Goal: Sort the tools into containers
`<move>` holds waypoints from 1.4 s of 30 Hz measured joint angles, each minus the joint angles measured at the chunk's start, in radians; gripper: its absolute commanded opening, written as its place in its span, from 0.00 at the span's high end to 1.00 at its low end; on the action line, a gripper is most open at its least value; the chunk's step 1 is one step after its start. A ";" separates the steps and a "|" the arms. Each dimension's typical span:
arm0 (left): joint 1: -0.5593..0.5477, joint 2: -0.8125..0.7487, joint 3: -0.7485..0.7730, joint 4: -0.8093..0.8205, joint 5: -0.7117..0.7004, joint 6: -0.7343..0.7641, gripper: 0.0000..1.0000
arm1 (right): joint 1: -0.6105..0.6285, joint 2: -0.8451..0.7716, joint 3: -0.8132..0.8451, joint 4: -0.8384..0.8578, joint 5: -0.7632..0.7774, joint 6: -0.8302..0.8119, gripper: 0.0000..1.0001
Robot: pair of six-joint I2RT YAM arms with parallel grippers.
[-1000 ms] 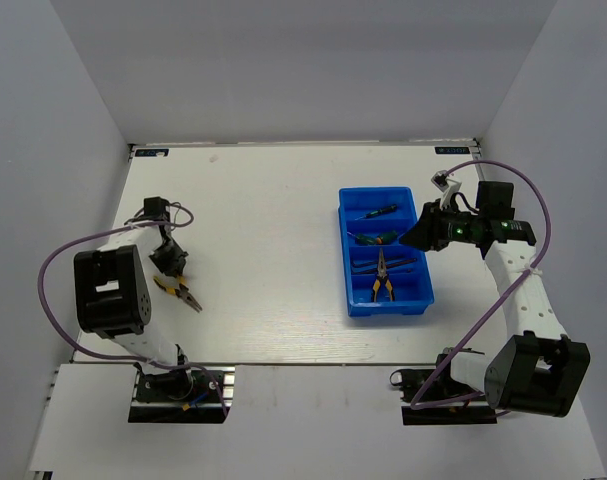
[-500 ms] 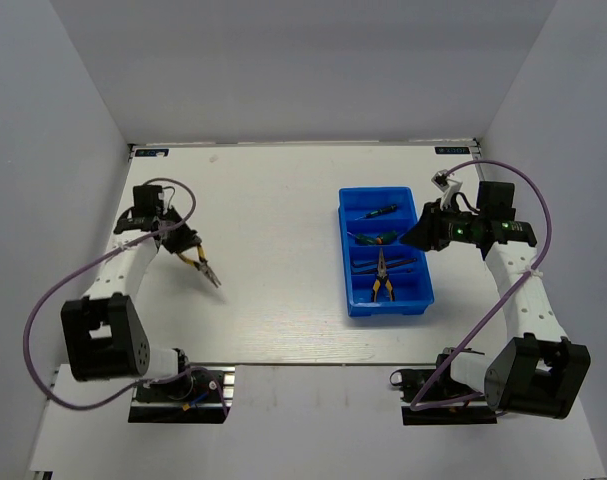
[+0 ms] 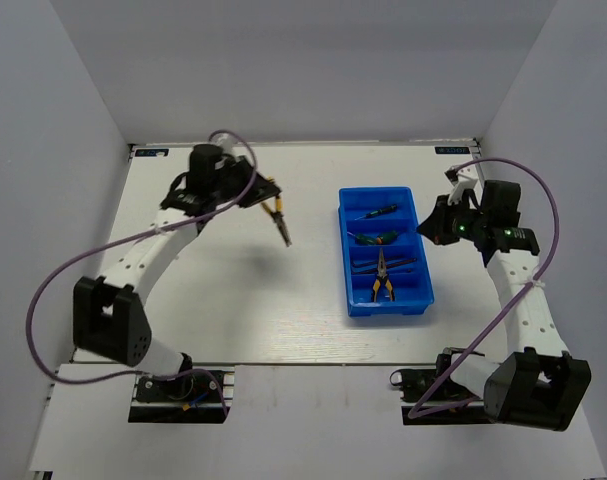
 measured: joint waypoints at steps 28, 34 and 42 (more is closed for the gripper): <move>-0.887 0.348 0.155 0.362 -1.116 -0.214 1.00 | -0.111 -0.120 -0.066 0.113 0.364 0.151 1.00; -0.996 0.470 0.251 0.301 -1.354 -0.252 1.00 | -0.137 -0.130 -0.066 0.113 0.376 0.162 1.00; -1.047 0.512 0.294 0.291 -1.536 -0.249 1.00 | -0.171 -0.134 -0.066 0.112 0.353 0.168 1.00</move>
